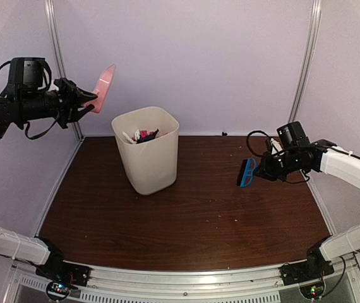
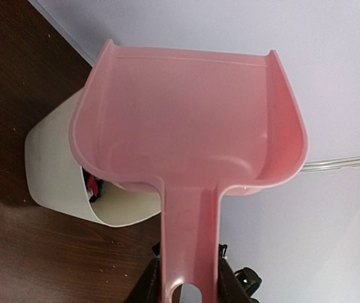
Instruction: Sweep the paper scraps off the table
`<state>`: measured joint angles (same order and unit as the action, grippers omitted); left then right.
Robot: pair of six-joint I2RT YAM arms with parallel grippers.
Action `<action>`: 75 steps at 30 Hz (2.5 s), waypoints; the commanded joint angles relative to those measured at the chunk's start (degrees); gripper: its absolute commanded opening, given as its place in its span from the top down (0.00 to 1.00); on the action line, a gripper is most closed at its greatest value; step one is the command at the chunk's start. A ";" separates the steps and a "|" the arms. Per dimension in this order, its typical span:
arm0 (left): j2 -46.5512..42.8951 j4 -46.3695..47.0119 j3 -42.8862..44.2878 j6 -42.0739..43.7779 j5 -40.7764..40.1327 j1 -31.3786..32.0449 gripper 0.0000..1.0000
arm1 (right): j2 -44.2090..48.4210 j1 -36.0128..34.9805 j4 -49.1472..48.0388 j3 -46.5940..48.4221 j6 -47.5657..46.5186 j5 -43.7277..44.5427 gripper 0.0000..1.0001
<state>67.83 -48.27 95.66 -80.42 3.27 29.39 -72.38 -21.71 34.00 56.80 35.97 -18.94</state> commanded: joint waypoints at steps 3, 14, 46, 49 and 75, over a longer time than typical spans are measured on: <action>-0.97 -9.47 5.65 15.04 -17.47 -0.47 1.00 | -1.48 0.58 -0.85 2.54 -1.38 -1.70 1.00; -2.49 -16.88 2.42 31.00 -34.77 -0.47 1.00 | -3.63 0.53 -0.90 4.49 -1.13 -1.92 1.00; 0.92 9.22 -55.01 24.05 -21.75 -0.47 1.00 | -5.07 1.38 -11.47 -4.19 6.60 -7.81 1.00; 0.84 10.19 -58.18 22.82 -20.56 -0.51 1.00 | -5.56 2.28 -11.75 -5.82 5.86 -10.32 1.00; -5.88 3.87 -67.13 13.45 -8.81 7.25 0.98 | -17.96 2.91 -8.25 -11.09 -3.88 -28.60 0.97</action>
<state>60.01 -40.73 29.10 -65.65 -11.29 35.46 -88.97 -19.09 24.18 46.48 33.87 -46.76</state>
